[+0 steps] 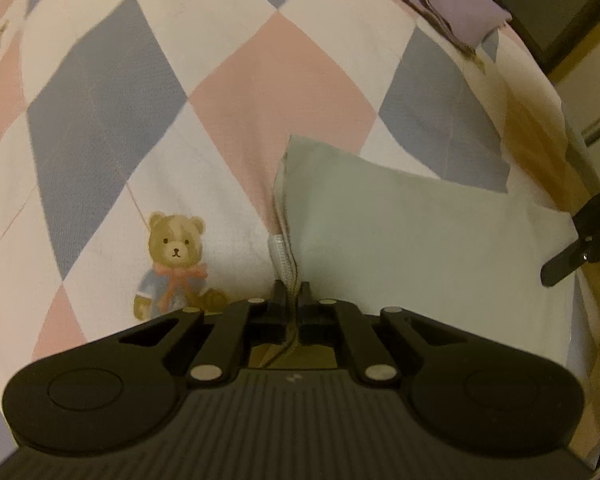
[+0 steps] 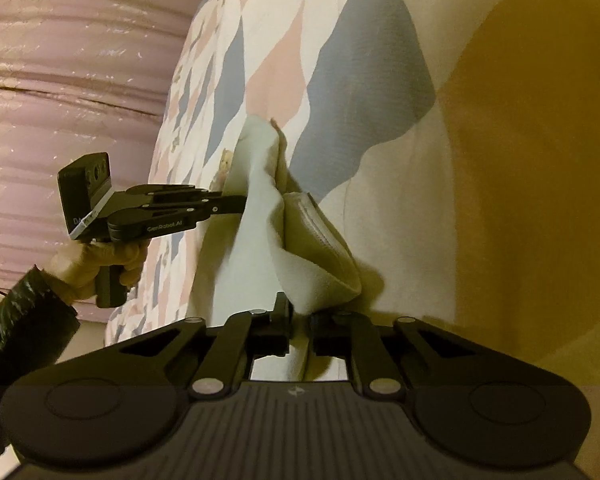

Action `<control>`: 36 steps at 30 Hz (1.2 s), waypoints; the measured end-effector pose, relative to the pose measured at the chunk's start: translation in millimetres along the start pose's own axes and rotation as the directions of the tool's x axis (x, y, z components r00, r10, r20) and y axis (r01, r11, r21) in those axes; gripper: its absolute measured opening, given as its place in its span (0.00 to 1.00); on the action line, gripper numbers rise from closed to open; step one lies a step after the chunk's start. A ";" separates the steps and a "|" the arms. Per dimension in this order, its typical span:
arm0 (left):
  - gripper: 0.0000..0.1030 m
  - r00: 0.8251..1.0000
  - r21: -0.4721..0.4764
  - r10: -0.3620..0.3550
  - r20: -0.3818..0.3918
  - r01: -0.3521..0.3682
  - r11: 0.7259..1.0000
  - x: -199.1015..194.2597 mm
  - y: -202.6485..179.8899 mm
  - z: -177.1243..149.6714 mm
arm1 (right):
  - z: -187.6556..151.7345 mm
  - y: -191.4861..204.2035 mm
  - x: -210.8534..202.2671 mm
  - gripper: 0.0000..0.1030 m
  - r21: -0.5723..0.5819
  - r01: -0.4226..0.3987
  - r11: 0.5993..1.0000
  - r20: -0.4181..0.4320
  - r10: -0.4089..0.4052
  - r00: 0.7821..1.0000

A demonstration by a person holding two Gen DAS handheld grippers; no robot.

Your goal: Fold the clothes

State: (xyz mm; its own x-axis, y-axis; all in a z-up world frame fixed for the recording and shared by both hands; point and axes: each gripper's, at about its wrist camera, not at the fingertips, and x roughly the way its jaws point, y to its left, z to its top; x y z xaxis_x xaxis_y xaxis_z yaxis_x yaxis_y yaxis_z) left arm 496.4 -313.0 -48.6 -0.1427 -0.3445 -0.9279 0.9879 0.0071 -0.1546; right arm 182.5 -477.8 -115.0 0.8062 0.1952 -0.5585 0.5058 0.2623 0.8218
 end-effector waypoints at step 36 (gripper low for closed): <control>0.02 0.901 -0.597 0.259 0.349 0.000 0.803 -170.3 -302.5 -310.8 | -198.6 153.4 -137.0 0.04 -0.900 -0.001 0.435 -0.114 -0.234 0.966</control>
State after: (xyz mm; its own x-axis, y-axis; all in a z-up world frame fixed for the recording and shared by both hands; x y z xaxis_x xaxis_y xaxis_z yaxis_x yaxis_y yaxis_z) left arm 203.3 35.3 50.7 0.1478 -0.6357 -0.7576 0.7572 0.5656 -0.3269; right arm 88.7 -276.6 65.2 0.6252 0.2347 -0.7443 -0.0567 0.9649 0.2566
